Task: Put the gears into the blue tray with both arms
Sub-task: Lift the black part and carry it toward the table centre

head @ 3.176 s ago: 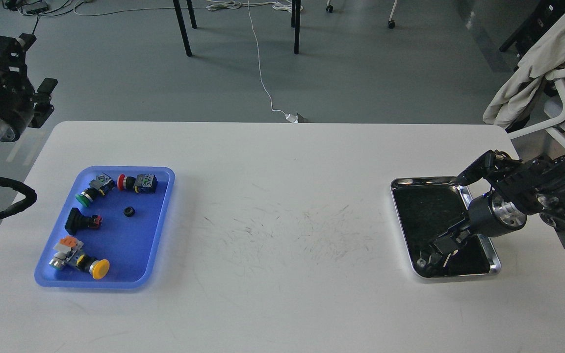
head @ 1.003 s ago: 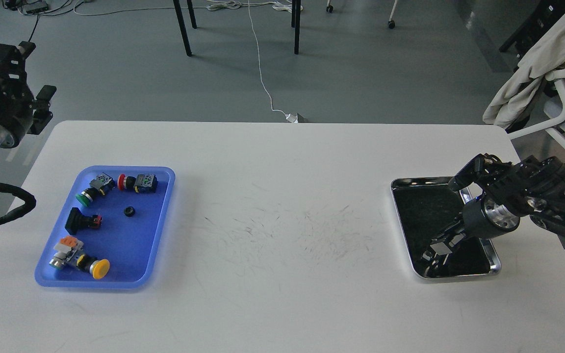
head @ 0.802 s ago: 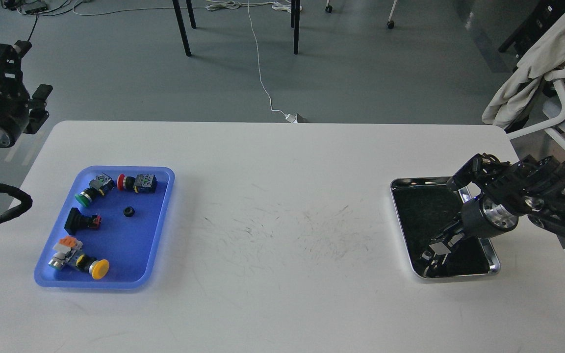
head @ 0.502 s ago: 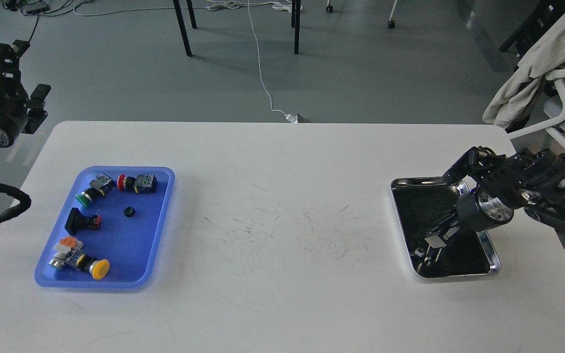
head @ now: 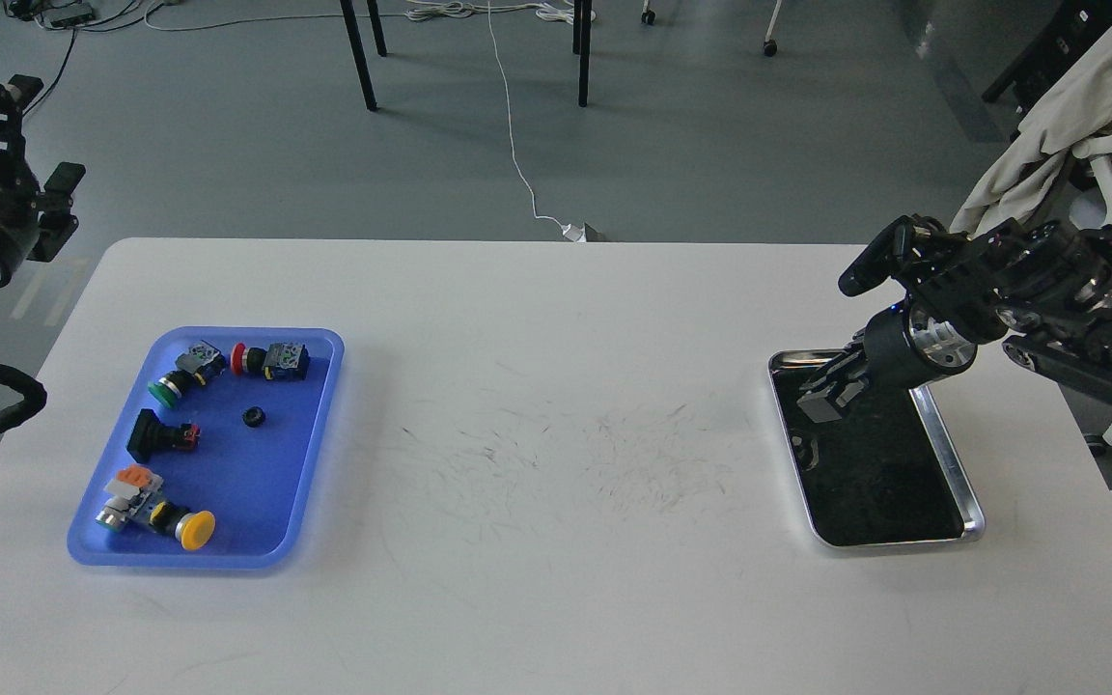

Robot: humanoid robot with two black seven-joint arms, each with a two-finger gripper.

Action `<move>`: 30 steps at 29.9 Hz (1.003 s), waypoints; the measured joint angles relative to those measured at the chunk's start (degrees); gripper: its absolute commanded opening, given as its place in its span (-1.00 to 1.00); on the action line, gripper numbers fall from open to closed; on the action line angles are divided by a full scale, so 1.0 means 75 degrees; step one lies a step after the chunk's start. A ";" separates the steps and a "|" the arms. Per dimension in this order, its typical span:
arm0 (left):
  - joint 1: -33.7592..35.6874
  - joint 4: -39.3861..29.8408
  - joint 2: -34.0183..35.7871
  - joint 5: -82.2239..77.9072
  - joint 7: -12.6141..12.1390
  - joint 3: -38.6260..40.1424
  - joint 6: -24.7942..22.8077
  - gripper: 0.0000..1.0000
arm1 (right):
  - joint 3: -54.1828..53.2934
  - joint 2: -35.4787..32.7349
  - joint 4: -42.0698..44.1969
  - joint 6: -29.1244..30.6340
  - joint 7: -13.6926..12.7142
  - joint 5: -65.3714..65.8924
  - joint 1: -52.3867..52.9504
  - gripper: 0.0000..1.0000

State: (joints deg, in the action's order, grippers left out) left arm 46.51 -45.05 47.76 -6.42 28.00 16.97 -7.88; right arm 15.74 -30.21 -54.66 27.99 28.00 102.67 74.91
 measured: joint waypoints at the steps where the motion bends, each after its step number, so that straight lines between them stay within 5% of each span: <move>1: 0.0002 -0.0003 0.0059 0.0000 0.0000 0.0004 -0.0002 0.96 | -0.0018 0.0071 0.0017 0.0001 -0.0001 -0.0002 0.0057 -0.98; 25: 0.0023 -0.0231 0.1677 0.0000 0.0000 0.0080 -0.0472 0.96 | -0.0247 0.2604 0.0496 -0.1493 0.0001 -0.0054 0.0264 -0.98; 30: 0.0022 -0.0306 0.1852 0.0001 0.0000 0.0081 -0.0541 0.96 | -0.0280 0.2874 0.0471 -0.2333 -0.0001 -0.0225 0.0210 -0.98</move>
State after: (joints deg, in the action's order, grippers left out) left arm 46.68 -47.35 61.65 -6.41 28.00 17.58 -11.93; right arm 13.63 -8.65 -51.13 10.50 27.99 100.98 76.49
